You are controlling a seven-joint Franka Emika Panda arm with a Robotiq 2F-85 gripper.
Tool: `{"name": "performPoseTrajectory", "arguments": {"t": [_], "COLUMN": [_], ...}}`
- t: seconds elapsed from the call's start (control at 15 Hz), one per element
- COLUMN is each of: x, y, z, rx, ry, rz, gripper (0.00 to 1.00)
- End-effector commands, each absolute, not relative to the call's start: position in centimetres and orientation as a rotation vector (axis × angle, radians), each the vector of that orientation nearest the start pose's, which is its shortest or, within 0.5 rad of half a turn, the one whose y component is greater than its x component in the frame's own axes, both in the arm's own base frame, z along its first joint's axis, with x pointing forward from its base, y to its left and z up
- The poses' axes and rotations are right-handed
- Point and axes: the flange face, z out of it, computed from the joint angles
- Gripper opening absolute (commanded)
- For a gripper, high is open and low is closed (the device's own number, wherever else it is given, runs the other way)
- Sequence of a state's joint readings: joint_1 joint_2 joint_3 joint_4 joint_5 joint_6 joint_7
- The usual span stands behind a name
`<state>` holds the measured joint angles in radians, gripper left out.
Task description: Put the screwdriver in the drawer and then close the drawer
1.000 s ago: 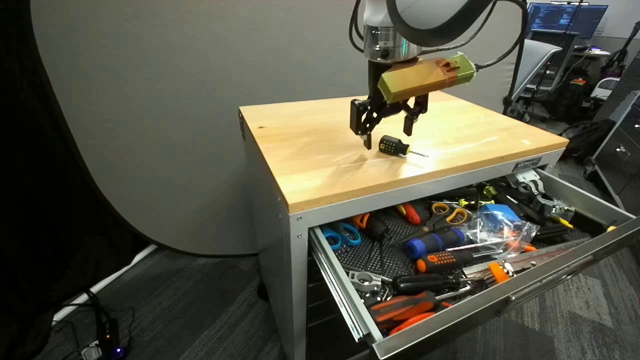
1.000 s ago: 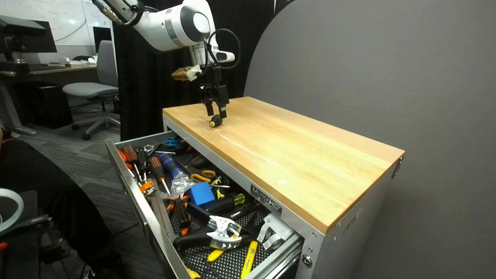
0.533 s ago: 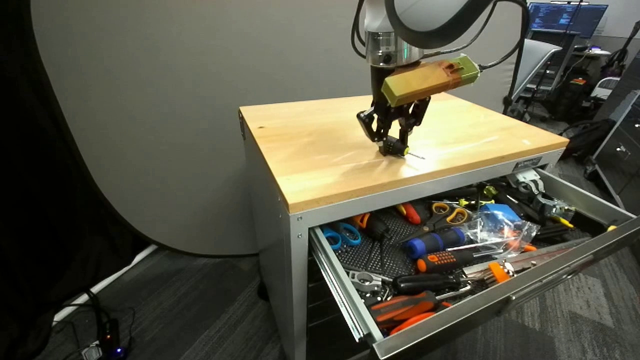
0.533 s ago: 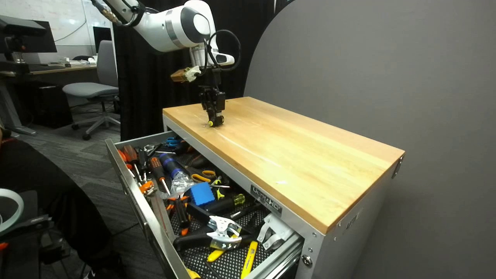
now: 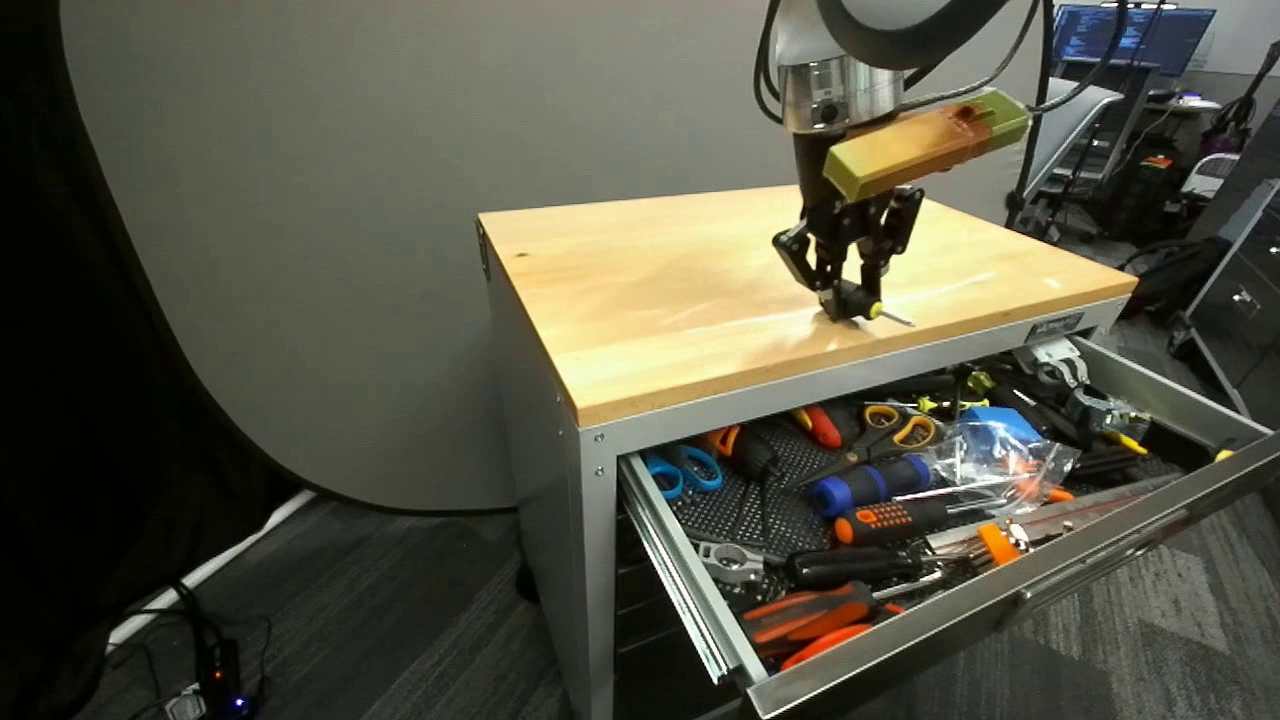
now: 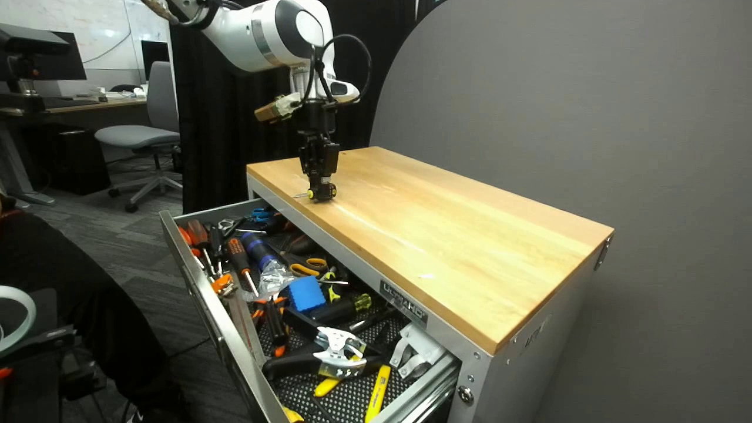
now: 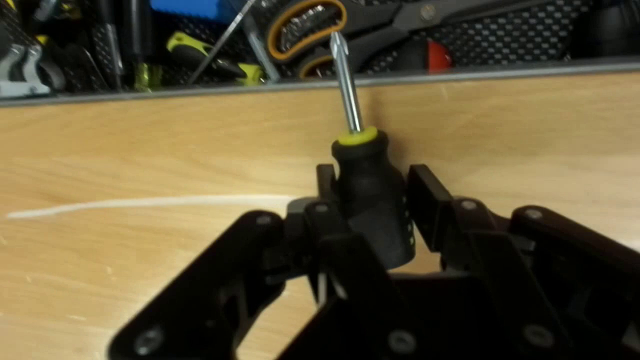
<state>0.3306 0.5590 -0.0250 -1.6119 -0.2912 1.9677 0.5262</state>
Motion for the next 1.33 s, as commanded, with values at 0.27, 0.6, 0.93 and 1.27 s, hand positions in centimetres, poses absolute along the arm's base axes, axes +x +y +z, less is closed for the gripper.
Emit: {"name": "performPoseTrajectory", "arguments": {"t": [0.27,0.6,0.93,1.27], "x": [55.8,52.9,51.7,50.1], "y": [12.2,12.8,15.2,14.9], "z": [29.8,26.9,25.2,26.3], "rx": [-3.454,-3.436,-3.416,-3.47], "ry": [0.152,0.172,0.12,0.07], "rz": [0.454,0.436,0.386,0.436], "gripper": [0.16,0.14,0.63,0.93]}}
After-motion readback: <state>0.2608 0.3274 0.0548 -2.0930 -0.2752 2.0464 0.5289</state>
